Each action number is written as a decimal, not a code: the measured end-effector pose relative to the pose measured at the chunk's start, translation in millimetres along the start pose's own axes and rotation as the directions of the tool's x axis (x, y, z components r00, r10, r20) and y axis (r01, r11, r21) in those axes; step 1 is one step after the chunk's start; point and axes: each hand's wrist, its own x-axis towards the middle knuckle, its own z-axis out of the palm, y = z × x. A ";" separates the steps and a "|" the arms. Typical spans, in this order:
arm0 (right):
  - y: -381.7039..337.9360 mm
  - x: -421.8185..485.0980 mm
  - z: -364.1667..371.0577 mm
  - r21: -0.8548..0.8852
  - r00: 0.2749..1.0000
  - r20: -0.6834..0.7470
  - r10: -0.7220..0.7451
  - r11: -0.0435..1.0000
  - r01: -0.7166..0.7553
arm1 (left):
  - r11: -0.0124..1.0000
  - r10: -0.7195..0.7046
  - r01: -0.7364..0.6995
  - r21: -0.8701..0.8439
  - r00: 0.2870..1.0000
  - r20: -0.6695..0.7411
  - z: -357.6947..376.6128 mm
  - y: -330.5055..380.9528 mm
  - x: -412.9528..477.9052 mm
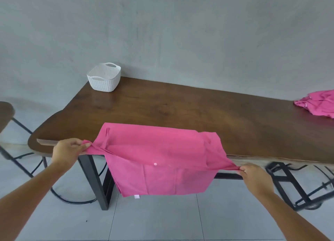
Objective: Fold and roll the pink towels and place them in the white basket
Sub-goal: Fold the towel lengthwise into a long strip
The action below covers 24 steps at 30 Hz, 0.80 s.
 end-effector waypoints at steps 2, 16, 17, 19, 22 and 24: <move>12.0 -9.0 -5.4 -0.021 1.000 -0.003 -0.016 1.000 0.016 | 0.999 0.005 -0.004 0.037 0.999 -0.042 -3.1 -1.6 -20.9; 98.5 -77.6 -43.1 0.103 0.974 -0.214 -0.075 0.990 0.099 | 0.987 -0.050 0.027 -0.161 0.988 -0.143 -14.6 21.8 -146.3; 103.2 -81.3 -41.5 0.144 0.976 -0.211 -0.050 0.986 0.082 | 0.985 -0.045 0.022 -0.169 0.990 -0.135 -15.7 21.8 -152.8; 109.1 -89.0 -40.7 0.219 0.979 -0.203 0.014 0.975 0.031 | 0.985 -0.025 0.002 -0.171 0.991 -0.130 -17.5 21.8 -166.1; 110.8 -101.3 -42.3 0.295 0.977 -0.202 0.069 0.955 -0.007 | 0.982 -0.019 -0.009 -0.190 0.989 -0.149 -18.3 19.5 -181.9; 110.8 -107.2 -44.6 0.373 0.977 -0.192 0.098 0.928 -0.020 | 0.978 -0.027 -0.006 -0.209 0.988 -0.152 -16.9 20.7 -188.4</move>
